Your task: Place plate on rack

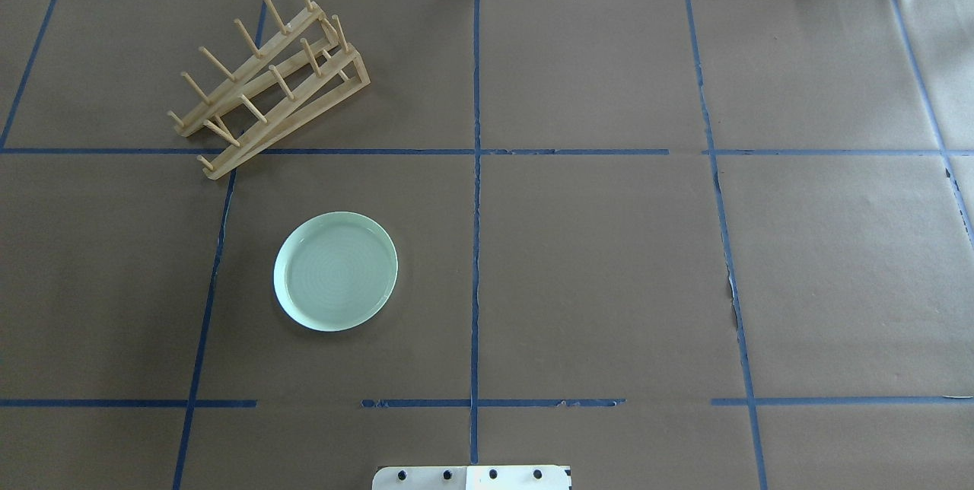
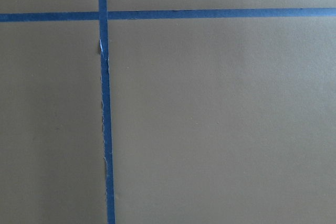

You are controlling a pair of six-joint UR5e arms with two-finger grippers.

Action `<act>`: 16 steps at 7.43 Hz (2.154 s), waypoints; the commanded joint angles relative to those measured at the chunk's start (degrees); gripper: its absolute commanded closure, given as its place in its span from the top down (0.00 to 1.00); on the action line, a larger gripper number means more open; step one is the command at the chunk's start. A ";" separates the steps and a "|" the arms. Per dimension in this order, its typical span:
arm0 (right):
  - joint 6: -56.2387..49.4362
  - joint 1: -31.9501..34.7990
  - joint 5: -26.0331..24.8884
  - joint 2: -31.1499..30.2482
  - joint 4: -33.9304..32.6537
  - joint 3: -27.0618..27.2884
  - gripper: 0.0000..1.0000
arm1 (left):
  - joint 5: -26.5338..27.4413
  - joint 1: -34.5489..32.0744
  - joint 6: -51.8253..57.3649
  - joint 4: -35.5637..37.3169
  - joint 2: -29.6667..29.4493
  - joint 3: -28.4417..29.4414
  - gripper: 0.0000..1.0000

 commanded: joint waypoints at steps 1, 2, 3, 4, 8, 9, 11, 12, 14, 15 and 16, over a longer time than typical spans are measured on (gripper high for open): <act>0.00 -0.07 0.00 0.00 0.00 0.09 1.00 | 0.05 0.00 0.00 -0.01 0.01 -0.12 1.00; 0.00 0.02 0.00 0.00 0.00 0.00 1.00 | 0.05 0.00 0.00 -0.01 -0.07 0.66 1.00; 0.00 0.02 0.00 0.00 0.00 0.09 1.00 | 0.05 0.17 0.00 -0.09 -0.51 0.67 1.00; 0.00 -0.07 0.00 0.00 0.00 0.00 1.00 | -0.47 0.87 0.17 -0.09 -0.43 0.93 1.00; 0.00 -0.07 0.00 0.00 0.00 0.09 1.00 | -0.39 9.38 -4.53 -0.01 -0.78 -4.91 1.00; 0.00 0.02 0.00 0.00 0.00 0.09 1.00 | 0.22 13.15 -15.36 -0.09 -1.56 -9.74 1.00; 0.00 -0.07 0.00 0.00 0.00 0.00 1.00 | 5.89 24.28 -37.49 0.08 -7.16 -14.43 1.00; 0.00 0.02 0.00 0.00 -0.09 0.00 1.00 | 9.51 30.09 -48.40 0.69 -11.72 -14.19 1.00; 0.00 -0.07 0.00 0.00 0.00 0.09 1.00 | 13.91 40.55 -65.22 5.92 -22.16 -12.44 1.00; 0.00 0.02 0.00 0.00 0.00 0.00 1.00 | 16.55 46.00 -69.91 14.50 -28.75 -10.16 1.00; 0.00 0.02 0.00 0.00 0.00 0.09 1.00 | 19.88 50.14 -73.35 19.28 -32.73 -7.88 1.00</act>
